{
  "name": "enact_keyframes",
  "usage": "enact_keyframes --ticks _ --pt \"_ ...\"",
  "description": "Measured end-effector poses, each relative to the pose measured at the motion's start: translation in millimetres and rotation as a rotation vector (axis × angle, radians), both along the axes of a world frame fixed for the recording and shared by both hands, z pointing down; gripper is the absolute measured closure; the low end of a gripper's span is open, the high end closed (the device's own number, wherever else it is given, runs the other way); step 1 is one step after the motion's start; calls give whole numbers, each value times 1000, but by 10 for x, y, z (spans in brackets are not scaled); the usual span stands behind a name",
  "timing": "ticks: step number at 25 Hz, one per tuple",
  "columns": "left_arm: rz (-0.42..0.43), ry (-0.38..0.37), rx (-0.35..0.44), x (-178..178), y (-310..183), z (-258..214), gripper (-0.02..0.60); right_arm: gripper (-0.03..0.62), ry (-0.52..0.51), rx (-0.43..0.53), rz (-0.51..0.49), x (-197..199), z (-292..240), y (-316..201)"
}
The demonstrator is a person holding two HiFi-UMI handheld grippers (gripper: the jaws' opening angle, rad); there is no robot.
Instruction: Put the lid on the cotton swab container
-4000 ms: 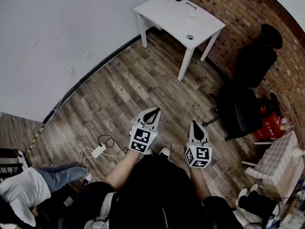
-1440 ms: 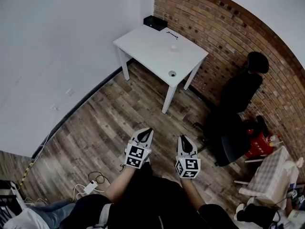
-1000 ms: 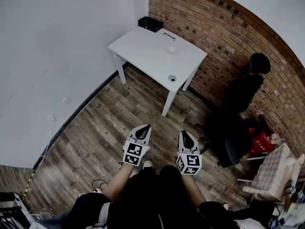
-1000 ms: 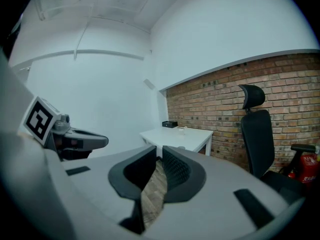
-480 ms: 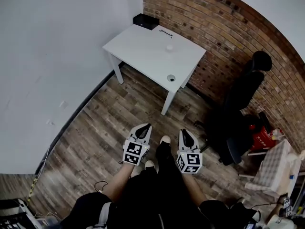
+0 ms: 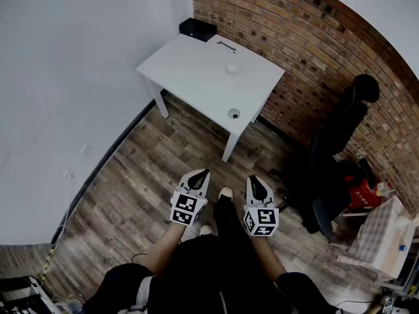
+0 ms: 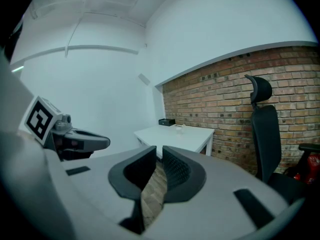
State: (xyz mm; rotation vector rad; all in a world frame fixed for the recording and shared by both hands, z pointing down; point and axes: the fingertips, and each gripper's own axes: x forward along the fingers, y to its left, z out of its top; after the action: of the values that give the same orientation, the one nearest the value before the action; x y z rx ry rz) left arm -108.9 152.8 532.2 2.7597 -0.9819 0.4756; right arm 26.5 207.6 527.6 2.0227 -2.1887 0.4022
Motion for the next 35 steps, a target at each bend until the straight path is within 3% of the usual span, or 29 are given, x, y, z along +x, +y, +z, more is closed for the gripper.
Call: enact_keyframes --ticks 21,35 --pt "-96 -56 -22 985 -1796 -47 565 568 -42 30 -115 1026 -147 -2018" --pt "-112 -86 -32 1185 -2574 158 563 568 -52 -3 -139 1231 -16 -2810"
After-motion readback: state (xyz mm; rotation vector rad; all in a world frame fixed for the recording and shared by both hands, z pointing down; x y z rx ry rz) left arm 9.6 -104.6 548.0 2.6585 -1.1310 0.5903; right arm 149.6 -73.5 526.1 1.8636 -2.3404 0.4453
